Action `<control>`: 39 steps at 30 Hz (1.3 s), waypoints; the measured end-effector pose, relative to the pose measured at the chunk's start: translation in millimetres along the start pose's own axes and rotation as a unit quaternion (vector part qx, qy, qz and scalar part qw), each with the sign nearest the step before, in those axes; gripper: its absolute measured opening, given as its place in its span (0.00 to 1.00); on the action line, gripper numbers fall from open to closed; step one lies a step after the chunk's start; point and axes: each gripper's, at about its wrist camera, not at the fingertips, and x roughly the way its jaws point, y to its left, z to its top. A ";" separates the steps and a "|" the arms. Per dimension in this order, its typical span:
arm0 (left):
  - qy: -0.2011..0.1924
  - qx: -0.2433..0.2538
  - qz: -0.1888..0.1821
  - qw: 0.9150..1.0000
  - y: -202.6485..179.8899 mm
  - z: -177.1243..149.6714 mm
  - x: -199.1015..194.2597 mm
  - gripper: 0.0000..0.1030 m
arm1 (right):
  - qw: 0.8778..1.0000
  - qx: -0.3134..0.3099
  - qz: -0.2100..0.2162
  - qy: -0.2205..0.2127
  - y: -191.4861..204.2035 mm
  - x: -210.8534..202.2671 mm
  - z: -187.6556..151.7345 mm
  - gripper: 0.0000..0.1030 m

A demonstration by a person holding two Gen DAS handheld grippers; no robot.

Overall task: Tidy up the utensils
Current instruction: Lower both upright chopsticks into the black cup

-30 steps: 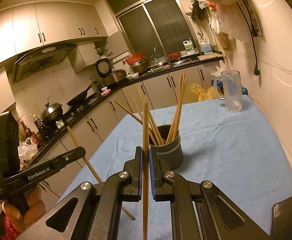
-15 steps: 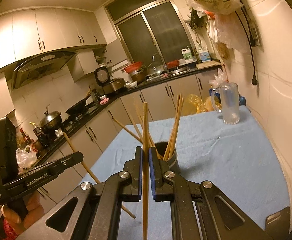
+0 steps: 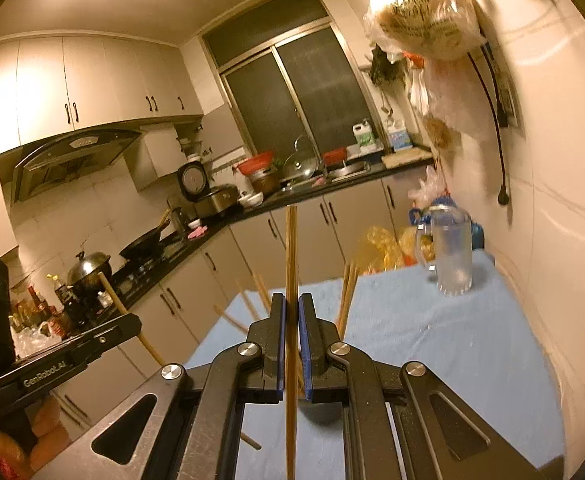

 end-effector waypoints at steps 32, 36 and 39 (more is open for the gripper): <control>0.044 -0.023 -0.010 0.999 28.5 -26.0 129.9 0.06 | 0.998 0.034 -0.054 0.024 -44.1 109.2 -23.3 0.07; 0.051 -0.003 -0.008 0.999 23.1 -37.2 135.1 0.06 | 0.997 0.042 -0.054 0.042 -49.5 115.8 -32.1 0.07; 0.048 0.006 -0.001 0.999 22.0 -41.3 136.3 0.06 | 0.996 0.041 -0.055 0.050 -52.0 118.9 -36.5 0.07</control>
